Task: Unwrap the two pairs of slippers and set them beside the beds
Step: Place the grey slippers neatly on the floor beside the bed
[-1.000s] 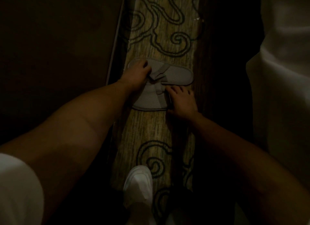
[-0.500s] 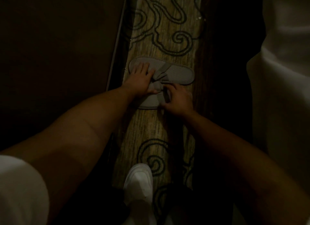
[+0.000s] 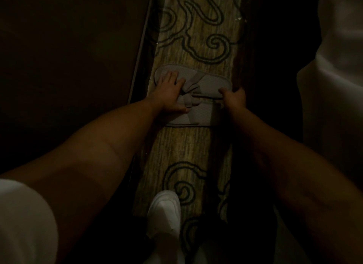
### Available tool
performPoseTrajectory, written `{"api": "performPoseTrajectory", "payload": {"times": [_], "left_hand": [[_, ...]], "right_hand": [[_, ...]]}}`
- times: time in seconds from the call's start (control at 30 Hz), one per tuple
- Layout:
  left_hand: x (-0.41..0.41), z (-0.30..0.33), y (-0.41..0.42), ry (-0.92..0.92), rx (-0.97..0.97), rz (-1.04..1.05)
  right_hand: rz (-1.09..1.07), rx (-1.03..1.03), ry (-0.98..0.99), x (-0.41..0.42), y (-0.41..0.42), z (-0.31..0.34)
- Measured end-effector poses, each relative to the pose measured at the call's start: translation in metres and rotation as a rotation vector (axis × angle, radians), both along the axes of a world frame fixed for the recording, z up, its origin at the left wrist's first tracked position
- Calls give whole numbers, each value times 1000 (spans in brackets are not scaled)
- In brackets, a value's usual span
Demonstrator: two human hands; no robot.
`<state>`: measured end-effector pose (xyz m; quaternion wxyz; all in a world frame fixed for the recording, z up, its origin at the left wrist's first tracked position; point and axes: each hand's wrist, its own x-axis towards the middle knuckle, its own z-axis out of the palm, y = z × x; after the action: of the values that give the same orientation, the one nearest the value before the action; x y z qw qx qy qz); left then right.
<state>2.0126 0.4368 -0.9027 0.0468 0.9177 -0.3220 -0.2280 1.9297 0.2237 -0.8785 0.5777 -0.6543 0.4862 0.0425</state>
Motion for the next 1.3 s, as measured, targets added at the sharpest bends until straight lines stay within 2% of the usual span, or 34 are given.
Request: {"api": "performPoseTrajectory", "payload": {"times": [0.1,0.33,0.57,0.73,1.0,1.3], "left_hand": [[-2,1,0,6,-1,-11],[-8,-3,12,-53,19,-30],[-11,2,13,-61,42,-15],[-5,10,17,-72,48,-58],[-4,21,16,-82,24,-74],[-5,27,15,-187,9,-85]], "right_hand": [[-27,29,24,2,-7,-4],[65,-96,137,-10,3,-15],[-69,-238,14,-37,36,-10],[2,-339,10,-34,47,-12],[23,-324,-4,-36,51,-10],[66,-348,-22,-37,54,-9]]}}
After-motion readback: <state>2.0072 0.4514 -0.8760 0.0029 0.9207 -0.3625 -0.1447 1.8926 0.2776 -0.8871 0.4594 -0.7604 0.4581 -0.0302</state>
